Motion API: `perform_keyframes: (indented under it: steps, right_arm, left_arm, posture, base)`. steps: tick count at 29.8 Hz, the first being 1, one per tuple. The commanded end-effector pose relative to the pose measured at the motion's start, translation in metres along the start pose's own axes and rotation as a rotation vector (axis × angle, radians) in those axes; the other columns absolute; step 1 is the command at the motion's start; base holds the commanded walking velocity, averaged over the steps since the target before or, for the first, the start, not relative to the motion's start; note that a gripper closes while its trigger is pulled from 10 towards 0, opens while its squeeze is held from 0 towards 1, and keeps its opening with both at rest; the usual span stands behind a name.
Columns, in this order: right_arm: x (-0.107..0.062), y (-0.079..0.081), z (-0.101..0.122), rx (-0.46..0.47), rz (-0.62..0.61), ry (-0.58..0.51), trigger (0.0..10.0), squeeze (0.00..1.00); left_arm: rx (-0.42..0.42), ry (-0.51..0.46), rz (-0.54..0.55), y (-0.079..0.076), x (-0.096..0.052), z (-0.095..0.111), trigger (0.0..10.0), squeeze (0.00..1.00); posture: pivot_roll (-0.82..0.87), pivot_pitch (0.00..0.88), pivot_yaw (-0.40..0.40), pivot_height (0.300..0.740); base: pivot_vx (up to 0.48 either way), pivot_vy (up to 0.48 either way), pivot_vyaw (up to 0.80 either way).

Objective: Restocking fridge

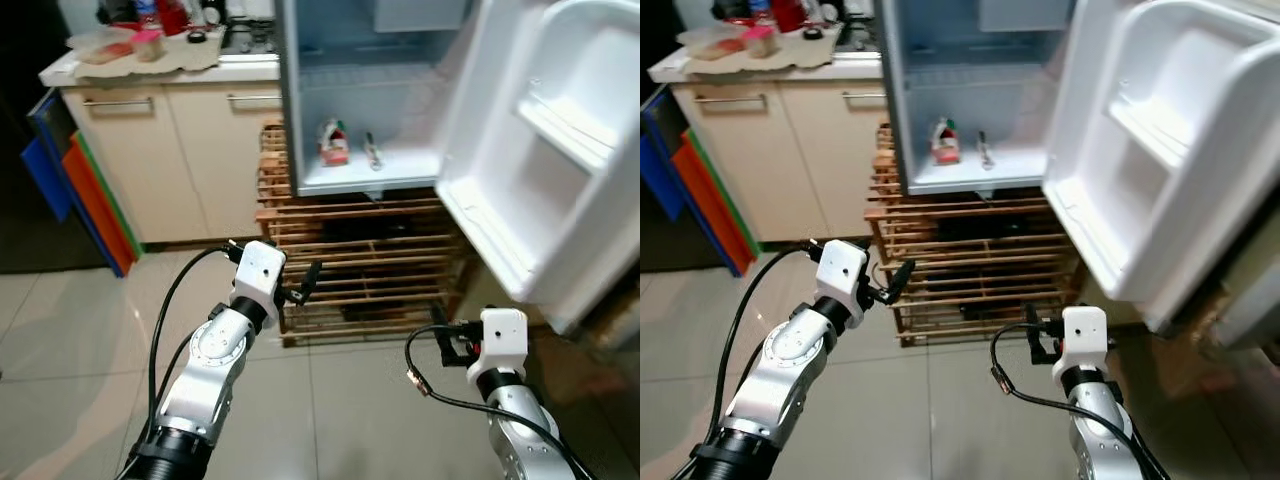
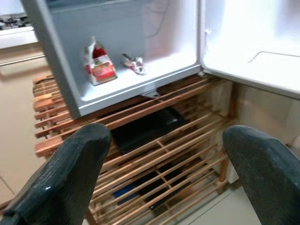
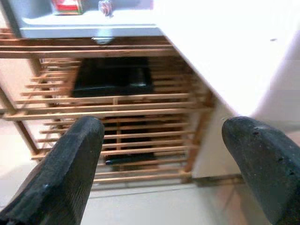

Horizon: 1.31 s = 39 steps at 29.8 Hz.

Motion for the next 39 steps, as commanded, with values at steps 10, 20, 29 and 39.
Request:
perform_keyframes:
  steps: [10,20,29,39]
  right_arm:
    - [0.003,0.004,0.006,0.012,0.011,-0.023,10.0,0.00]
    - [-0.014,-0.004,-0.071,-0.018,0.041,0.291,10.0,0.00]
    - [-0.084,-0.008,-0.164,-0.074,0.156,0.751,10.0,0.00]
    - [-0.075,-0.087,-0.153,-0.280,-0.268,0.769,10.0,0.00]
  left_arm:
    - [0.018,0.006,0.025,0.010,-0.002,0.001,10.0,0.00]
    - [0.006,0.153,0.041,0.016,-0.002,-0.036,10.0,0.00]
    - [-0.001,0.372,0.090,0.026,-0.012,-0.088,10.0,0.00]
    - [-0.013,0.585,0.177,0.041,-0.027,-0.122,10.0,0.00]
  posture:
    - [0.02,0.000,0.028,0.740]
    - [-0.01,0.000,0.048,0.740]
    - [0.00,0.000,0.040,0.740]
    - [-0.01,0.000,0.047,0.740]
  base:
    - [0.000,-0.341,0.00]
    - [0.000,-0.301,0.00]
    - [0.000,0.000,0.00]
    - [0.000,0.000,0.00]
Point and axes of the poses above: a point about 5 cm out from each wrist's last joint towards the gripper, its own x axis pointing out of the wrist towards the gripper, its own z axis along the axis of the wrist's last joint, y = z × x, the point moved 2 cm from there along x, pointing out of the wrist towards the gripper, and after that the axes turned 8 degrees about -x, right-handed, at the moved point
